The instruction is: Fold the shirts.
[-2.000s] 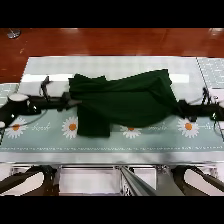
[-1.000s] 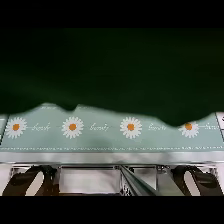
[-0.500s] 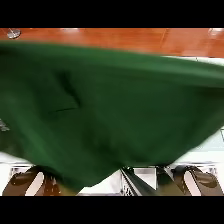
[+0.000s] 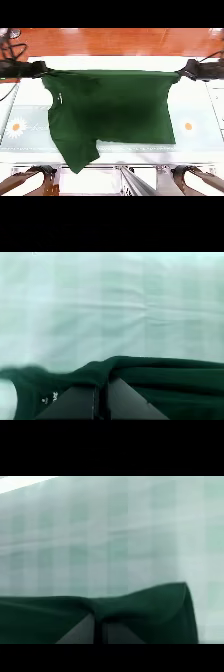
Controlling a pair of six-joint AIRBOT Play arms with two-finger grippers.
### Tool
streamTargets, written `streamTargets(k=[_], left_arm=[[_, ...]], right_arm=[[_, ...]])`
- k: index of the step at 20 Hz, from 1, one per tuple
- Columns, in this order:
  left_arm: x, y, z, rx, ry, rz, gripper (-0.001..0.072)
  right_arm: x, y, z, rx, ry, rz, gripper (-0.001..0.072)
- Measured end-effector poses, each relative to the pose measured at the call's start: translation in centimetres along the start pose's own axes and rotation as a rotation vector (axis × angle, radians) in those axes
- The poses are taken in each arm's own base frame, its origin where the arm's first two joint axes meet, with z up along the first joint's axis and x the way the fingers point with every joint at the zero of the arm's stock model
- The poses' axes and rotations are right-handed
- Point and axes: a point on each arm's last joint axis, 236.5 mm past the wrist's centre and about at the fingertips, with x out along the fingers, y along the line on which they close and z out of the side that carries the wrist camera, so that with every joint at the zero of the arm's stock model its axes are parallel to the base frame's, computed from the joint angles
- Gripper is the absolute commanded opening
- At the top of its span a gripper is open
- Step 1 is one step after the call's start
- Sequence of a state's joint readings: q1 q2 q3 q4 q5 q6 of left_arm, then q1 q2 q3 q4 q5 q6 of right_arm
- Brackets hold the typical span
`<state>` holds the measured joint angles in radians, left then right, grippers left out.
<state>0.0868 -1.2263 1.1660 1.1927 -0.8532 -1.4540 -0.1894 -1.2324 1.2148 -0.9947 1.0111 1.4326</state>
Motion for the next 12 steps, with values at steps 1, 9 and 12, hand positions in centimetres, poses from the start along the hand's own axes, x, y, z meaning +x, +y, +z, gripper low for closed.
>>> streamTargets(k=[1,9,12], left_arm=[[2.0,0.3,0.1,-0.036,0.001,-0.01,0.003],[8.0,0.4,-3.5,-0.151,0.165,-0.089,0.0031],[7.5,0.2,-8.5,-0.106,0.355,-0.105,0.0031]], right_arm=[[2.1,-0.7,0.5,0.032,0.017,0.01,0.0028],[9.4,-3.4,1.4,0.131,0.181,0.079,0.0028],[8.9,-5.8,-2.8,0.075,0.36,0.002,0.0029]])
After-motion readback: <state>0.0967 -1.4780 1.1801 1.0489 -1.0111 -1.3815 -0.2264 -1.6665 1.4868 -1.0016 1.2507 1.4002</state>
